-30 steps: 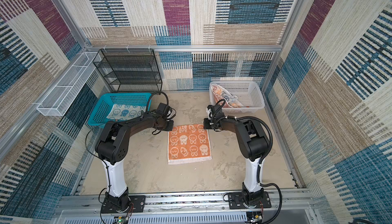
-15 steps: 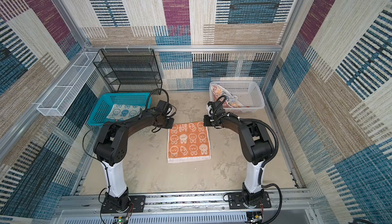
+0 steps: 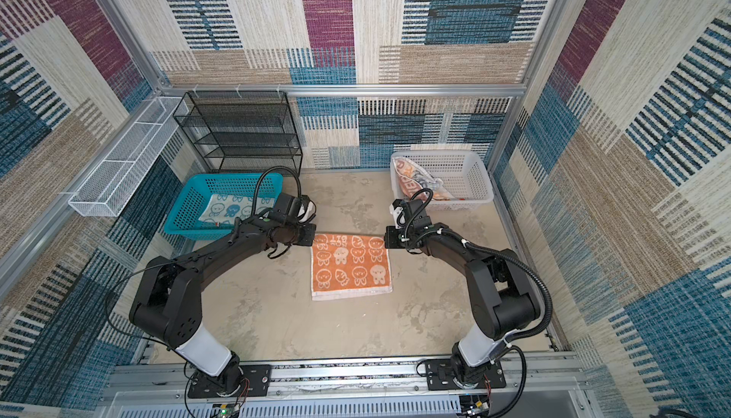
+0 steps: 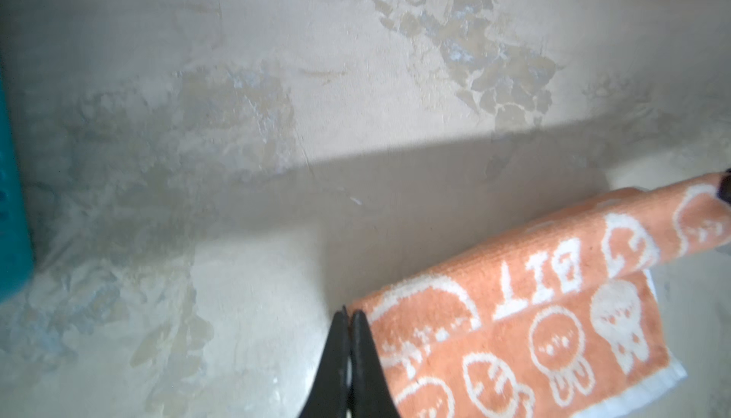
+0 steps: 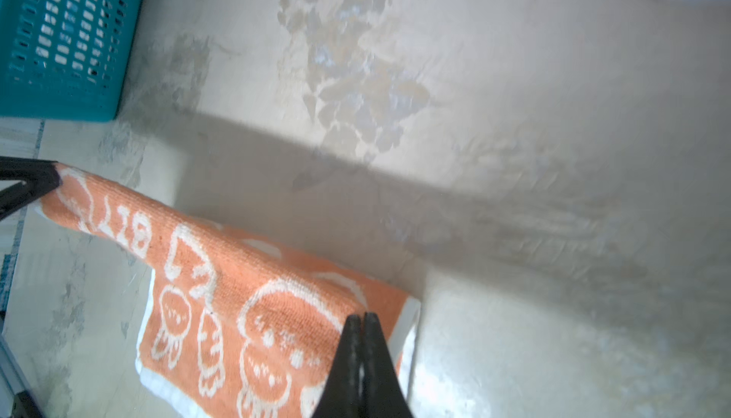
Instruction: Fold and stack the towels
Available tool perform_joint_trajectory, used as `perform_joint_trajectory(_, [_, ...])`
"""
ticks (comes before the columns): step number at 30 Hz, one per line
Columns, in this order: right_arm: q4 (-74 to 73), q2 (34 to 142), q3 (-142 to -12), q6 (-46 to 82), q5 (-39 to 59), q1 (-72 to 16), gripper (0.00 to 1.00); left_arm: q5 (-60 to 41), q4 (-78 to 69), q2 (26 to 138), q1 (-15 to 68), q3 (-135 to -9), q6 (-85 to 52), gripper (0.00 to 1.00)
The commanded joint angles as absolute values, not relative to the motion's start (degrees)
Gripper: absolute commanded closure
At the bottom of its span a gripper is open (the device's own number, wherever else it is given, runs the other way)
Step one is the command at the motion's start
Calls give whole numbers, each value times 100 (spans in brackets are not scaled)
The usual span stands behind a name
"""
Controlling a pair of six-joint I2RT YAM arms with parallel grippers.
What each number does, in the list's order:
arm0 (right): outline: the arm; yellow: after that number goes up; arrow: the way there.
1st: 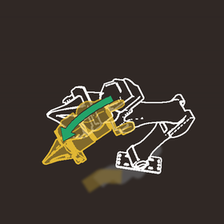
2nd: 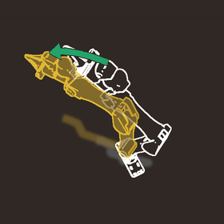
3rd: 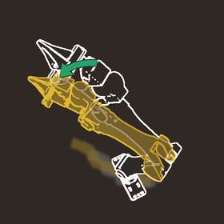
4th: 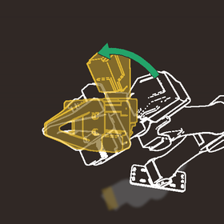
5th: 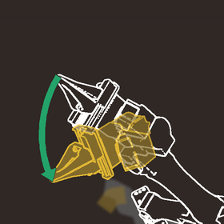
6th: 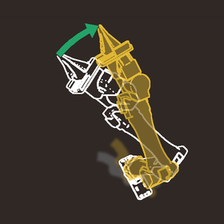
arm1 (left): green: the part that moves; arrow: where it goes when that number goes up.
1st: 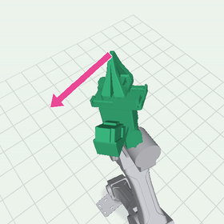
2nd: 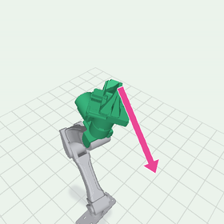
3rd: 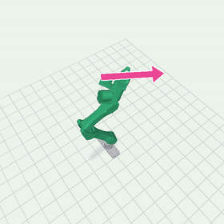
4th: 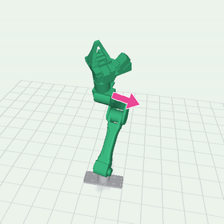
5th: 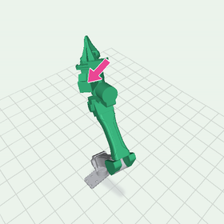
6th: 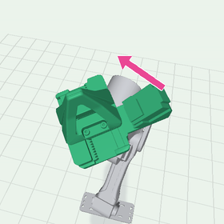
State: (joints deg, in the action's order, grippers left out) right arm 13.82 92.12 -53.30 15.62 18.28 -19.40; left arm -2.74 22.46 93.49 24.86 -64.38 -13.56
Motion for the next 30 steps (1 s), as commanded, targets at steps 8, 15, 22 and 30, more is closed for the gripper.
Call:
perform_joint_trajectory(8, [746,8954,-4143,2008,2093,-2171,100,-322,1924,8802,3043,-4930,-2201,100])
perform_joint_trajectory(15, [476,9289,-4205,2223,2340,-2163,100,81,2114,9482,3045,-5308,-2137,100])
perform_joint_trajectory(22, [535,9921,-4989,2211,2365,-1845,100,250,2359,10276,2653,-6467,-1832,100])
perform_joint_trajectory(30, [1091,9825,-5691,1973,2217,-1775,100,447,2757,10131,2593,-7161,-1600,100])
